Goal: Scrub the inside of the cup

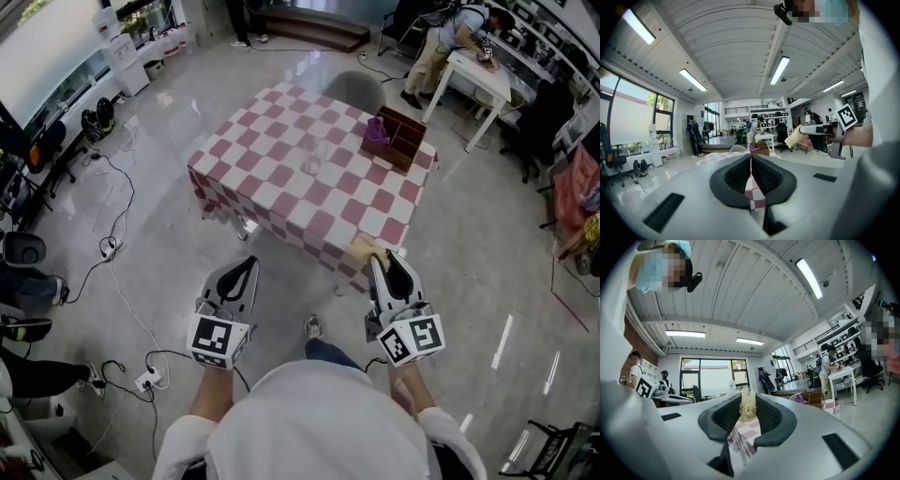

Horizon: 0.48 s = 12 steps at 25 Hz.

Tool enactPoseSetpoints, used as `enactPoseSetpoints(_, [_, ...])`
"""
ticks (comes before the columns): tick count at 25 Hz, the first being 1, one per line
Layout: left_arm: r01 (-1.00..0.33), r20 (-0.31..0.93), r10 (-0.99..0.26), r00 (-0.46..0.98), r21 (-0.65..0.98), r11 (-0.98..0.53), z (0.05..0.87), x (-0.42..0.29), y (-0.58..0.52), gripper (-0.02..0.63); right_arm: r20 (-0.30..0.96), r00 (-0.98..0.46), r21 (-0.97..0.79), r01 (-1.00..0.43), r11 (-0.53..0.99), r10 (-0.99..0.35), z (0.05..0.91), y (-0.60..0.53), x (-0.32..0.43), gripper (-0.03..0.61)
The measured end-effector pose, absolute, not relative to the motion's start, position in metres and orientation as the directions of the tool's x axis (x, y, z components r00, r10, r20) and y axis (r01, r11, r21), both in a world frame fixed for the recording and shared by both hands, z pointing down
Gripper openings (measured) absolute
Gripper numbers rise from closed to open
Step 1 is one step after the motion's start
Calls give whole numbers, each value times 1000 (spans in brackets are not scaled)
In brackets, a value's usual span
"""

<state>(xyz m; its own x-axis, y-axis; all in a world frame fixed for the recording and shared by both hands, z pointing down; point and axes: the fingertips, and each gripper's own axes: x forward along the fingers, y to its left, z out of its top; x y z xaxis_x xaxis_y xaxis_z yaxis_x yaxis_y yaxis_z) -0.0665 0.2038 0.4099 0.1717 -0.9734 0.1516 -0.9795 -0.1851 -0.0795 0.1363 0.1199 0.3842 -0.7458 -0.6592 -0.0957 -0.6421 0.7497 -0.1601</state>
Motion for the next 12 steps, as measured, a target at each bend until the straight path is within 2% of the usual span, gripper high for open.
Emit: enactPoseSetpoints(12, [-978,157,-972,176,-86,-191,411,-73,107,32,-92,-770,-177,-611,772,-631,391,27,118,107])
